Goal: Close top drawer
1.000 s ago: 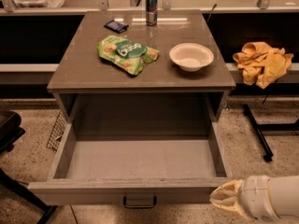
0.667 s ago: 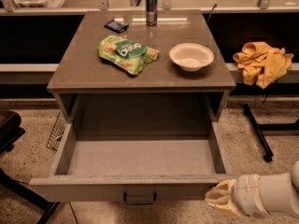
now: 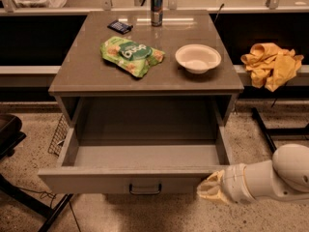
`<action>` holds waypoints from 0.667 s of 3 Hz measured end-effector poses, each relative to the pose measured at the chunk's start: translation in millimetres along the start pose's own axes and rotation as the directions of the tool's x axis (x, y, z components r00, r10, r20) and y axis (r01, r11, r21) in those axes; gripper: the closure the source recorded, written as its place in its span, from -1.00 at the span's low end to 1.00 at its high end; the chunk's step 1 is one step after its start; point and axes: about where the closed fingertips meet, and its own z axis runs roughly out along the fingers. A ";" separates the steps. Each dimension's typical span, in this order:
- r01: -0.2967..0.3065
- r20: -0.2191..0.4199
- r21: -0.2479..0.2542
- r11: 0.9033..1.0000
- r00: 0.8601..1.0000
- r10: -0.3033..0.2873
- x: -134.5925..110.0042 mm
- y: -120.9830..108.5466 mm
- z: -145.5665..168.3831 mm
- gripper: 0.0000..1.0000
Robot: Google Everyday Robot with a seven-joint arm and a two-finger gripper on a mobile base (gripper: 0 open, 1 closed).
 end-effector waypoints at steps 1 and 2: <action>0.019 0.008 0.005 1.000 1.000 -0.019 -8.2 -10.1 4.2 1.00; 0.105 0.045 0.041 0.994 0.993 -0.107 -55.1 -78.8 24.0 1.00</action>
Offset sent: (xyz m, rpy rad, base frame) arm 0.1351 0.0597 0.0395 0.0326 -0.1647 0.0845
